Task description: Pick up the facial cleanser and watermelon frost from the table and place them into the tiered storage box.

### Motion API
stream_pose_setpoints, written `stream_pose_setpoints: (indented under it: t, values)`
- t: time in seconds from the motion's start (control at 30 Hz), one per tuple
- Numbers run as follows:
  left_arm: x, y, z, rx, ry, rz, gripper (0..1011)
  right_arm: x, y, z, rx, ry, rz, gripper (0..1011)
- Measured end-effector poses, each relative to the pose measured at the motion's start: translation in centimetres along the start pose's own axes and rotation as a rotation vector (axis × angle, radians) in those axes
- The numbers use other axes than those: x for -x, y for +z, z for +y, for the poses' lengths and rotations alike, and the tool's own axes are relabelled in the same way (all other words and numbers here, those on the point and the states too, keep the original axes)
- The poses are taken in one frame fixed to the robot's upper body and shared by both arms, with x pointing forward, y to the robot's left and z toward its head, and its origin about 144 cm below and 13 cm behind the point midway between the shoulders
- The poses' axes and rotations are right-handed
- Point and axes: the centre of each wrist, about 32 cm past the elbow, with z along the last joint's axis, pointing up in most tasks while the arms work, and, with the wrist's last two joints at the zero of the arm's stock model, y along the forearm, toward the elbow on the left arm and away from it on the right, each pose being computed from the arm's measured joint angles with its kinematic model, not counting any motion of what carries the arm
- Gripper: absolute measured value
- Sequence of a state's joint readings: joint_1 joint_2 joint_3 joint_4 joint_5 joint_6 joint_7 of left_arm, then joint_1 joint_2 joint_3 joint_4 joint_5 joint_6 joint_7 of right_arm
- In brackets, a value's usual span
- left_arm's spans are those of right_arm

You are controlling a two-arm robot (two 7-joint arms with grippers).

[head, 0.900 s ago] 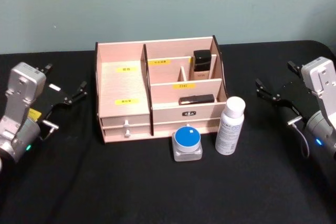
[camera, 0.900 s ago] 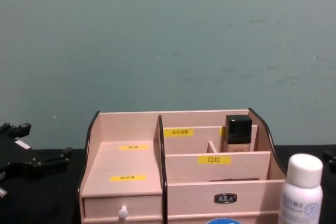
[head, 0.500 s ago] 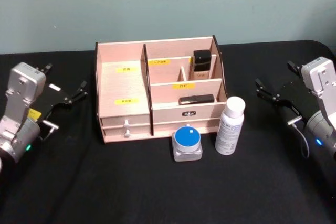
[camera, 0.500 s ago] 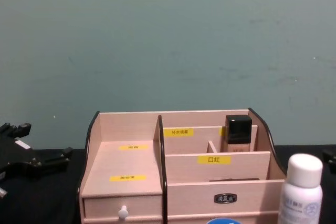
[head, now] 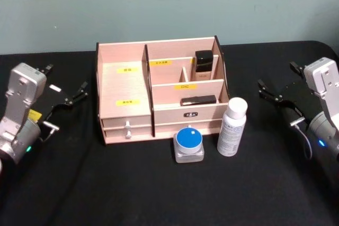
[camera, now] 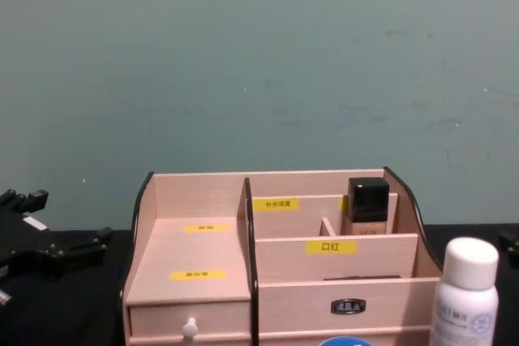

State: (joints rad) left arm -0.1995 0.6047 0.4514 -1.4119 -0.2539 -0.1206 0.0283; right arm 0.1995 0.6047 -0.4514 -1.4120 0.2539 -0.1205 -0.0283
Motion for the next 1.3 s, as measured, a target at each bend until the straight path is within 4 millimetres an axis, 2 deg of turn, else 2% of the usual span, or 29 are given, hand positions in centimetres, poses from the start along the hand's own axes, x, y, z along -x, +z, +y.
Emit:
stream_pose_setpoints:
  t: [1.3]
  values:
    - [0.00,0.00,0.00,0.000,0.000,0.000,1010,-0.24,-0.04,-0.33,-0.015,-0.003,0.024,1002]
